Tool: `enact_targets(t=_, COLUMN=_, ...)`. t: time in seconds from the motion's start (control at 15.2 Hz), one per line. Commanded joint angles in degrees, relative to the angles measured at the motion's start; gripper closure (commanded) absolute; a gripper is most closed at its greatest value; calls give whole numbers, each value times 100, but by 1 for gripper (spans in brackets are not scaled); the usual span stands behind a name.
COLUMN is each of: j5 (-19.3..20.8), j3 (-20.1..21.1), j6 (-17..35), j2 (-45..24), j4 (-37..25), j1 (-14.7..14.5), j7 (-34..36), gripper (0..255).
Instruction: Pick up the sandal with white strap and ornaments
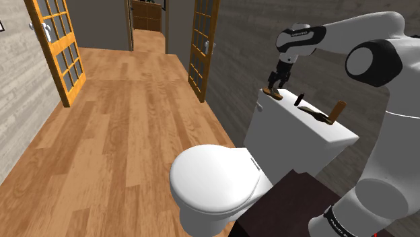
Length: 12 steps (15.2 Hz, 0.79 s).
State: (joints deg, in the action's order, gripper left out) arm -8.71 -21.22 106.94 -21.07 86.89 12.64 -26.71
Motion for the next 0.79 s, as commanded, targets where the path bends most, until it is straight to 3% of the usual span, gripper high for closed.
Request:
enact_targets(t=0.0, j5=-11, j3=5, j6=133, j2=-18, j4=116, j1=-3, j7=-14, gripper=0)
enact_targets(t=0.13, j5=-15, j3=7, j6=174, j2=-24, j4=151, j1=-4, j7=-17, gripper=0)
enact_targets(t=0.2, j5=-14, j3=6, j6=178, j2=-24, j4=156, j1=-5, j7=-17, gripper=255)
enact_targets(t=0.73, j5=-14, j3=7, j6=172, j2=-26, j4=147, j1=-5, j7=-15, gripper=255)
